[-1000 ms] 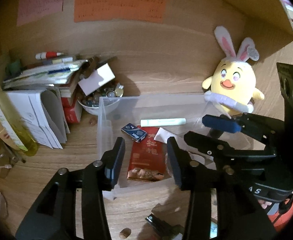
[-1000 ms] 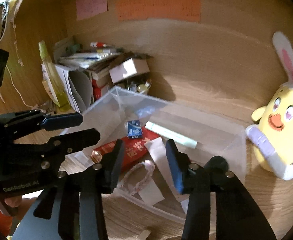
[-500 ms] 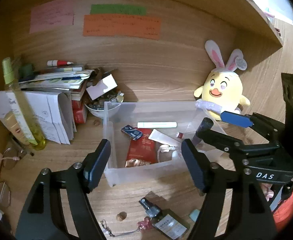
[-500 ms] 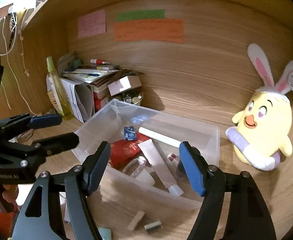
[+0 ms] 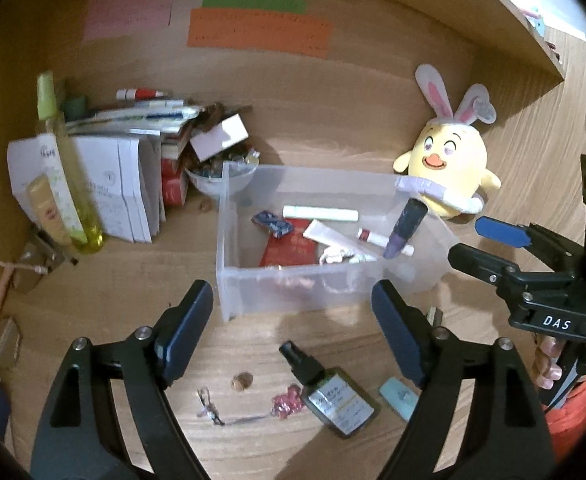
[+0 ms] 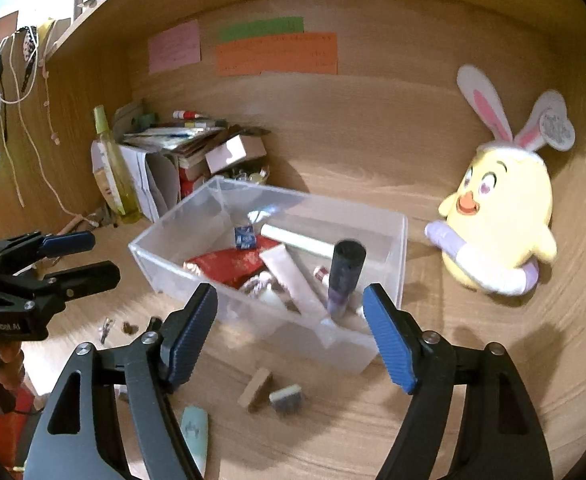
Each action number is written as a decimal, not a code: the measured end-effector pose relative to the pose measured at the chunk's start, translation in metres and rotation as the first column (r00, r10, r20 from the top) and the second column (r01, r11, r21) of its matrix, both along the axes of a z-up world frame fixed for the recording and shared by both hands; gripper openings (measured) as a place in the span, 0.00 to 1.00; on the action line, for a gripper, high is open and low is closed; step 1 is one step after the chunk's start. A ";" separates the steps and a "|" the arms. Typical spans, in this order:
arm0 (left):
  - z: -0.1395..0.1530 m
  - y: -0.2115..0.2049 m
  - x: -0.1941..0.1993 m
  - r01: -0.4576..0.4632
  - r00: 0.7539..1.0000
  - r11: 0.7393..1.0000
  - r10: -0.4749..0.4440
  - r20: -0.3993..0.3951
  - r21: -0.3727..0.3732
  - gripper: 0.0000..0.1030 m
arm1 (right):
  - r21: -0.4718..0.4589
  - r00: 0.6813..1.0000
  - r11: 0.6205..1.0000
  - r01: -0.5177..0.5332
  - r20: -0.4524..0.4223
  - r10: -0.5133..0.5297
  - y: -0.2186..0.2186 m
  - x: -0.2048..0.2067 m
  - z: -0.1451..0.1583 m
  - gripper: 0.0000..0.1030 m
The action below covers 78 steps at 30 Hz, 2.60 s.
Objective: Organize objects
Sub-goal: 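Move both tools toward the green spray bottle and small cube, then grasp the green spray bottle with the left while the right grasps the small cube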
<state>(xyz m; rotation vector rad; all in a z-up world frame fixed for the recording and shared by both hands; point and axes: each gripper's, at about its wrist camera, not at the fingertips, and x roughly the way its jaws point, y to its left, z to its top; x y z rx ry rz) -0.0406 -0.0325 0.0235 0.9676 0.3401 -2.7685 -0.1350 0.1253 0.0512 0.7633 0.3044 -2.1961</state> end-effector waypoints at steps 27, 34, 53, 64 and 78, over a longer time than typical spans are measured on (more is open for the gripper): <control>-0.059 0.038 0.015 -0.050 0.989 0.999 0.046 0.138 0.021 0.80 | 0.101 0.991 0.994 0.035 0.126 -0.047 0.034 -0.004 -0.064 0.71; -0.066 0.046 0.012 -0.036 0.989 0.998 0.029 0.147 0.047 0.79 | 0.108 0.987 0.994 -0.008 0.157 -0.010 0.024 -0.007 -0.075 0.68; -0.073 0.050 0.001 -0.028 0.989 0.997 0.016 0.146 0.078 0.59 | 0.114 0.978 0.992 -0.053 0.208 0.028 0.008 -0.015 -0.088 0.23; -0.055 0.047 0.004 -0.032 0.996 0.998 0.027 0.088 0.047 0.39 | 0.069 0.985 0.997 -0.029 0.172 0.016 0.015 -0.013 -0.071 0.22; -0.039 0.040 0.008 -0.034 0.999 0.998 0.032 0.033 0.054 0.38 | 0.008 0.994 1.000 -0.026 0.110 0.025 0.014 -0.006 -0.040 0.22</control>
